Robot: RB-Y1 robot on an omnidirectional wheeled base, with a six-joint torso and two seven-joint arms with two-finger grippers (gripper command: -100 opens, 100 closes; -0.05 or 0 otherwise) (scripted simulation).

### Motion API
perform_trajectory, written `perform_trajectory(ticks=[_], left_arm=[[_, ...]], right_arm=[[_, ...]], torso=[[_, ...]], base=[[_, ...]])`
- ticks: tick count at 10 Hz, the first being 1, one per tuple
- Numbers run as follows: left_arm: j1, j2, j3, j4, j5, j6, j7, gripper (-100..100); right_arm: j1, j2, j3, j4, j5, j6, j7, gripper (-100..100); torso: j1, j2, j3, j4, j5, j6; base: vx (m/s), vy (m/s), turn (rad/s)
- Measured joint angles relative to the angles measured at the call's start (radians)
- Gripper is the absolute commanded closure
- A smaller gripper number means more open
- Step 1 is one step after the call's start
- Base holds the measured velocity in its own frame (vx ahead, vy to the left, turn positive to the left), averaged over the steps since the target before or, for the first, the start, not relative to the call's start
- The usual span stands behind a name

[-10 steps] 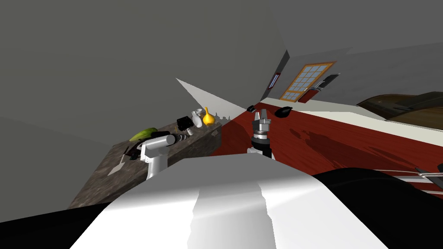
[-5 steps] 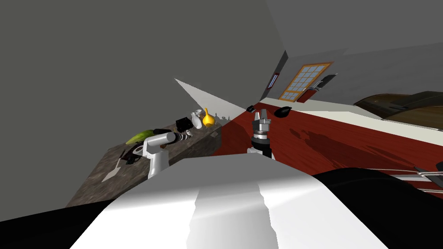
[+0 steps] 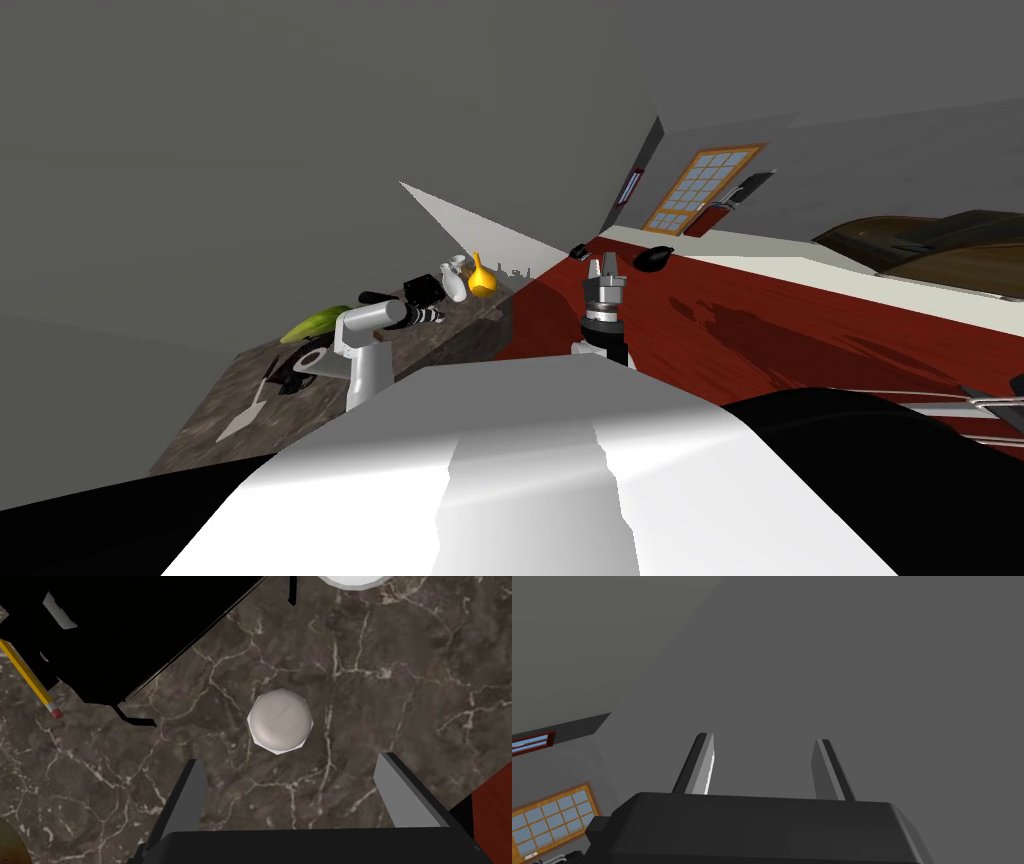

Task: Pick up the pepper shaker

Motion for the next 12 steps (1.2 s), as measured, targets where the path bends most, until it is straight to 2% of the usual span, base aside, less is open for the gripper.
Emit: perform_trajectory(ticks=[1,5,6,10,11,12], left_arm=[[0.000,0.000,0.000,0.000,0.000,0.000,0.000,-100],[0.001,-0.016,-0.001,0.061,-0.009,-0.062,-0.033,-100],[0.001,-0.017,-0.002,0.063,-0.010,-0.066,-0.035,100],[0.001,-0.016,-0.002,0.063,-0.009,-0.066,-0.035,100],[0.001,-0.016,-0.002,0.063,-0.010,-0.066,-0.035,0],[0.001,-0.016,-0.002,0.063,-0.010,-0.066,-0.035,100]], right_arm=[[0.000,0.000,0.000,0.000,0.000,0.000,0.000,0],[0.000,0.000,0.000,0.000,0.000,0.000,0.000,0],[0.000,0.000,0.000,0.000,0.000,0.000,0.000,0],[0.000,0.000,0.000,0.000,0.000,0.000,0.000,0],[0.000,0.000,0.000,0.000,0.000,0.000,0.000,0],[0.000,0.000,0.000,0.000,0.000,0.000,0.000,0]], torso=[[-0.001,0.002,0.001,0.001,0.000,0.000],[-0.002,0.002,0.001,0.000,0.000,0.000],[-0.002,0.003,0.002,0.001,0.000,0.000],[-0.001,0.003,0.002,0.000,0.000,0.000],[-0.001,0.003,0.002,0.001,0.000,0.000],[-0.001,0.003,0.002,0.001,0.000,0.000]], base=[[0.023,-0.003,0.018],[0.022,-0.008,0.012],[0.000,0.000,0.000],[0.000,0.000,0.000],[0.000,0.000,0.000],[-0.025,0.010,-0.022]])
